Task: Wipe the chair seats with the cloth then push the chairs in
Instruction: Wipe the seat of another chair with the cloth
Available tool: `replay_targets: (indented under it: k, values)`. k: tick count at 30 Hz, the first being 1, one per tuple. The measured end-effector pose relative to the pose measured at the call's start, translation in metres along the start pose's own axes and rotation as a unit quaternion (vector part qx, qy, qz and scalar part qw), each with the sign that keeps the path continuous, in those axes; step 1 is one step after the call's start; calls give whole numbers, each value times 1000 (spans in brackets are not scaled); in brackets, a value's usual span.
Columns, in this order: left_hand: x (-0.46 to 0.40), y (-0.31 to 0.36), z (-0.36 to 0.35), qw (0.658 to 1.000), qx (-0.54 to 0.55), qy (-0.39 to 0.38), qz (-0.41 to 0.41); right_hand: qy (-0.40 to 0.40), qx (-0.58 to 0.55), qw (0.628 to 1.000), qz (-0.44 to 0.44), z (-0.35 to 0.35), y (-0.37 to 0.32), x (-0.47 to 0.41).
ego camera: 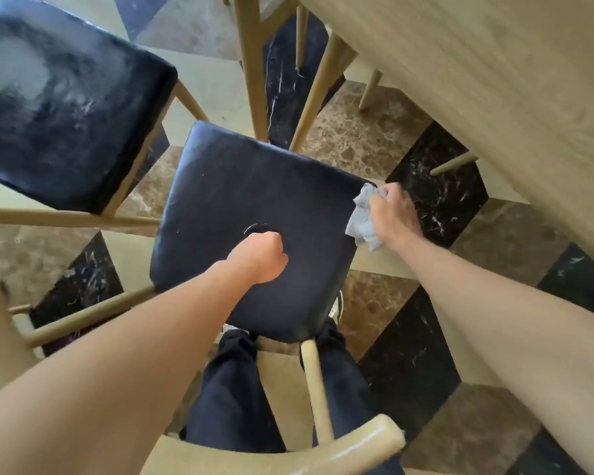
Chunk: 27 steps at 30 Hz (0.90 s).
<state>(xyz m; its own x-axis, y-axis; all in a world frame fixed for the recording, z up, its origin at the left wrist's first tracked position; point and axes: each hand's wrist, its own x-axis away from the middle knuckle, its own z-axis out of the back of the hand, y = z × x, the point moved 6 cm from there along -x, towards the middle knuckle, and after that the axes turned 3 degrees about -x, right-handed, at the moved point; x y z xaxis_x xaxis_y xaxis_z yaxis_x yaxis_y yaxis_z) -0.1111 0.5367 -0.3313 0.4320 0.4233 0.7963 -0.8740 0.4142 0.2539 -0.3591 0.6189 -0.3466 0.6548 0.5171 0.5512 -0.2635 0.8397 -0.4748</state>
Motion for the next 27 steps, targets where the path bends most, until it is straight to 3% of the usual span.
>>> replay_targets:
  k: [3, 7, 12, 15, 17, 19, 22, 24, 27]
  values:
    - [-16, 10, 3, 998, 42, 46, 21, 44, 119, 990, 54, 5, -6, -39]
    - [-30, 9, 0, 993, 70, 82, 47, -20, 186, 977, 100, -31, -6, -59]
    - [-20, -3, -4, 991, 69, 102, 60, -59, 213, 964, 147, -80, 15, -2]
    - [-8, -19, -4, 990, 71, 89, 79, -117, 327, 899, 268, -111, 39, 60]
    - [-2, -33, -3, 990, 77, 81, 82, -204, 362, 841, 346, -133, 56, 100]
    - [0, -44, -5, 992, 77, 59, 77, -297, 364, 806, 361, -142, 72, 120]
    - [5, -56, -14, 996, 57, 18, 60, -313, 384, 764, 414, -135, 62, 112]
    - [7, -61, -23, 998, 37, -14, 55, -279, 373, 778, 422, -121, 47, 90]
    - [9, -69, -35, 997, 12, -56, 52, -170, 298, 887, 310, -93, 30, 40]
